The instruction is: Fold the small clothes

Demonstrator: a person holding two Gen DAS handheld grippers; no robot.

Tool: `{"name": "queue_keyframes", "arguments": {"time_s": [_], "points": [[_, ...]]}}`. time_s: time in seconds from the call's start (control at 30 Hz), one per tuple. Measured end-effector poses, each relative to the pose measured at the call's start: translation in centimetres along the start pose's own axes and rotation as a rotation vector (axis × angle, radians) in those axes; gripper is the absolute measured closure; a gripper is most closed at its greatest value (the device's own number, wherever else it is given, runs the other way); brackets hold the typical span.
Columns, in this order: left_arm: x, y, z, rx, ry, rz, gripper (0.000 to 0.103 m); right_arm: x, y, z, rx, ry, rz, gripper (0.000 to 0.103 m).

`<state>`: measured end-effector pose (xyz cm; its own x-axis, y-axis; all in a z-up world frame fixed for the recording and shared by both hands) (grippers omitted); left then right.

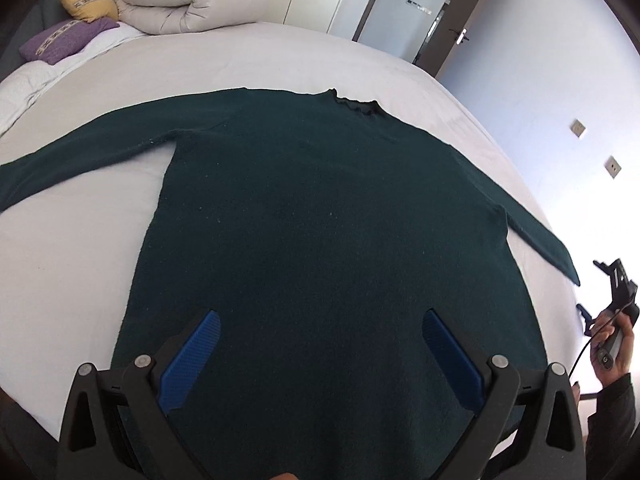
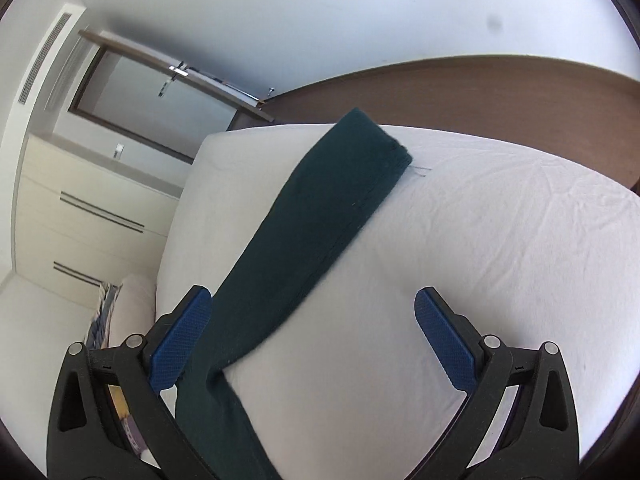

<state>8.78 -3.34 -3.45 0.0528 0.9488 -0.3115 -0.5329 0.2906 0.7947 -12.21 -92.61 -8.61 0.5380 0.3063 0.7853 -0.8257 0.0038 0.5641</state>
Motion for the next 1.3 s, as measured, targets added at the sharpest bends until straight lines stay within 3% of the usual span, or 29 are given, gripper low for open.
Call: {"name": "queue_keyframes", "arguments": {"time_s": [0.1,0.23,0.4,0.53,0.57,0.7,0.83,0.97,1.1,1.2,1.3], "points": [[0.0,-1.6,1.5,0.016,0.03,-0.031,0.0,-1.4,-1.7,2.6,-0.021,-0.089,0.041,0.001],[0.1,-3.4,3.5,0.032,0.072,-0.109,0.0,-0.7,-4.0,4.8,-0.032,-0.104,0.044,0.004],[-0.2,-5.2,5.3,0.031,0.085,-0.171,0.0,-0.9,-6.3,5.9,-0.061,-0.14,0.049,0.016],[-0.1,-6.4,6.1,0.048,0.071,-0.192,0.002,-1.8,-8.0,6.8,-0.046,-0.206,0.094,0.055],[0.0,-6.6,6.3,0.053,0.069,-0.196,0.003,-2.2,-8.5,6.9,-0.036,-0.227,0.111,0.071],[0.6,-7.2,6.8,0.062,0.069,-0.215,0.004,-3.3,-8.7,6.9,-0.055,-0.221,0.096,0.093],[0.7,-7.8,8.5,0.059,0.068,-0.252,0.004,4.9,-9.4,5.3,-0.07,0.055,0.019,0.095],[0.2,-7.9,11.2,0.028,0.073,-0.306,0.004,19.8,-12.8,0.3,0.01,0.572,-0.045,0.096],[-0.5,-8.5,13.9,0.025,0.111,-0.394,0.004,30.4,-17.7,-12.3,0.083,1.015,-0.065,0.096],[-1.4,-10.1,15.3,0.089,0.13,-0.486,0.004,31.8,-20.0,-22.8,0.057,1.291,-0.141,0.096],[-2.0,-11.6,16.1,0.148,0.168,-0.569,0.004,30.9,-21.4,-30.7,0.067,1.448,-0.21,0.096]]}}
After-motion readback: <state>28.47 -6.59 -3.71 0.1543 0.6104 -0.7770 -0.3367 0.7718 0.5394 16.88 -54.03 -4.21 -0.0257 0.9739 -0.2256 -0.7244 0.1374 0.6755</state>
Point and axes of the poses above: each gripper's, at about its wrist camera, not at the fingertips, and y roughly against the way its jaws point, x to its left, z to its top, the point moved 1 cm from there along -y, roughly the way its jaws point, and after that the axes turned 2 degrees about x, right-handed, at the moved point
